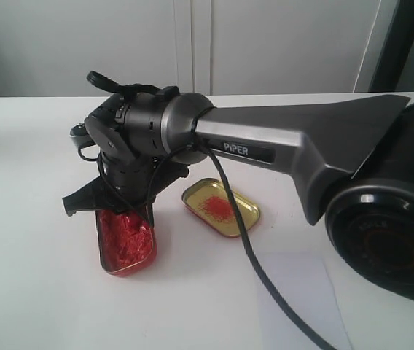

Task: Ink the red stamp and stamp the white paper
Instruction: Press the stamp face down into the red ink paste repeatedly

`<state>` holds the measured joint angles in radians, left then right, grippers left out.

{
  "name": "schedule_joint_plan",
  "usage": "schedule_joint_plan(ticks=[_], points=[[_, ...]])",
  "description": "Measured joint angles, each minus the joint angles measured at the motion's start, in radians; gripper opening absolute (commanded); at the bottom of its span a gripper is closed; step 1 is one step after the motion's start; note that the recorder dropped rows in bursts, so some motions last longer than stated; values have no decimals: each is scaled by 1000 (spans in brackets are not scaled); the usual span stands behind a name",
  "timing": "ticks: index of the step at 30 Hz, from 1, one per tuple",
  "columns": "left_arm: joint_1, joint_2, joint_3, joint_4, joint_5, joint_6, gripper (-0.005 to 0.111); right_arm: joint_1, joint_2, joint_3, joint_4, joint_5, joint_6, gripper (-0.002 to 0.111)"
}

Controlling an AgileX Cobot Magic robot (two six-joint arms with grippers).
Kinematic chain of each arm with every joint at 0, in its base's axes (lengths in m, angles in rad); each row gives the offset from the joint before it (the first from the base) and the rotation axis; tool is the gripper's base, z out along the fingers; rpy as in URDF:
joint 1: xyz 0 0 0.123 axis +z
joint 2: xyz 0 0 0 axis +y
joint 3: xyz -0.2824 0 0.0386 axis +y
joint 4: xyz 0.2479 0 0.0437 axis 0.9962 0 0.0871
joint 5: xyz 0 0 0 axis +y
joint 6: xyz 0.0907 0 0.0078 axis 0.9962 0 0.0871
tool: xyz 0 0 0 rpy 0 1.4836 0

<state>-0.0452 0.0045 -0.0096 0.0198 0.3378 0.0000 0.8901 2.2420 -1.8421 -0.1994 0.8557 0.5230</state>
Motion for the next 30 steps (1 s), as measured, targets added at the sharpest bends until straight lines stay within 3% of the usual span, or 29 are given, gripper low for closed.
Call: schedule_joint_plan(ticks=[30], points=[[0, 0, 0, 0, 0, 0, 0, 0, -12, 0, -16, 31, 0, 0]])
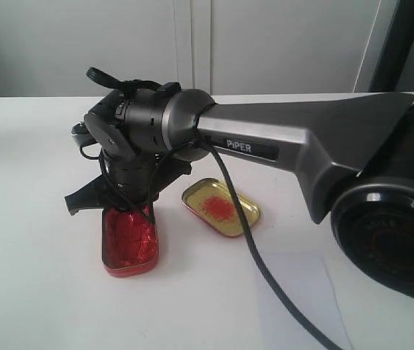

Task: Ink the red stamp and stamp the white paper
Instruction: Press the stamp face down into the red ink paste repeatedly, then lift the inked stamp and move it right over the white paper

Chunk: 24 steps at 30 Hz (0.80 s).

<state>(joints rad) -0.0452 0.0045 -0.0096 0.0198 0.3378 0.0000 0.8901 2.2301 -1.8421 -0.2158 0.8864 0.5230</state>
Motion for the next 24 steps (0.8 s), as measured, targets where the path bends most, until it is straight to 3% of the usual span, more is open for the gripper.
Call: schedule_joint_plan(ticks=[17, 24], points=[[0, 0, 0, 0, 0, 0, 0, 0, -86, 2, 99, 211, -123, 0], [0, 0, 0, 0, 0, 0, 0, -11, -144, 84, 205, 228, -195, 0]])
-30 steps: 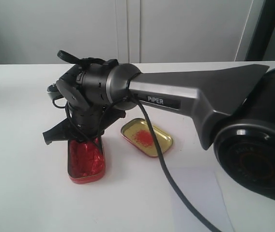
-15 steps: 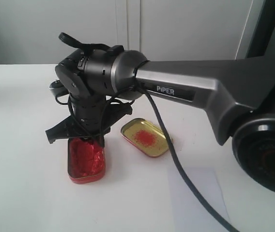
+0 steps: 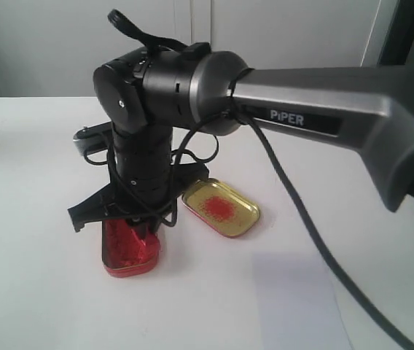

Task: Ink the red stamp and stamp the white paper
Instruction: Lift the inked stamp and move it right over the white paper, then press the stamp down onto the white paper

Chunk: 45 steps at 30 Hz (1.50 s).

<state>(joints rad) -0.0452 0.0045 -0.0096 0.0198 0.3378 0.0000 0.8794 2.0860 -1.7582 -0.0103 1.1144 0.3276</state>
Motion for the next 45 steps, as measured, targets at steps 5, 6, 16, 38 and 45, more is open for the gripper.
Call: schedule_joint_plan(ticks=[5, 6, 16, 38, 45], points=[[0, 0, 0, 0, 0, 0, 0, -27, -74, 112, 10, -27, -7, 0], [0, 0, 0, 0, 0, 0, 0, -32, -93, 140, 10, -36, -7, 0], [0, 0, 0, 0, 0, 0, 0, -117, -267, 406, 10, -141, -7, 0], [0, 0, 0, 0, 0, 0, 0, -298, -449, 815, 10, -343, -7, 0], [0, 0, 0, 0, 0, 0, 0, -316, -449, 845, 10, -397, 31, 0]])
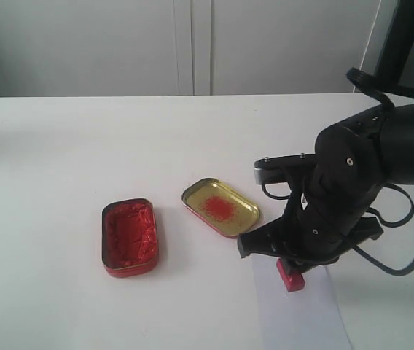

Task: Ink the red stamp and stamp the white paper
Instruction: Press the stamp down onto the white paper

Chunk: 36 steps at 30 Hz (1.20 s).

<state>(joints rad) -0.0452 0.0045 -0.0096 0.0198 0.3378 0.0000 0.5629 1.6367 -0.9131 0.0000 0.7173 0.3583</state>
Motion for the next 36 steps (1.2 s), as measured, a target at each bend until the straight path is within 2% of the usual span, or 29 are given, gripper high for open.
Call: schedule_joint_plan(ticks=[16, 36], points=[[0, 0, 0, 0, 0, 0, 0, 0, 0, 0, -94, -28, 205, 0], [0, 0, 0, 0, 0, 0, 0, 0, 75, 5, -139, -107, 223, 0]])
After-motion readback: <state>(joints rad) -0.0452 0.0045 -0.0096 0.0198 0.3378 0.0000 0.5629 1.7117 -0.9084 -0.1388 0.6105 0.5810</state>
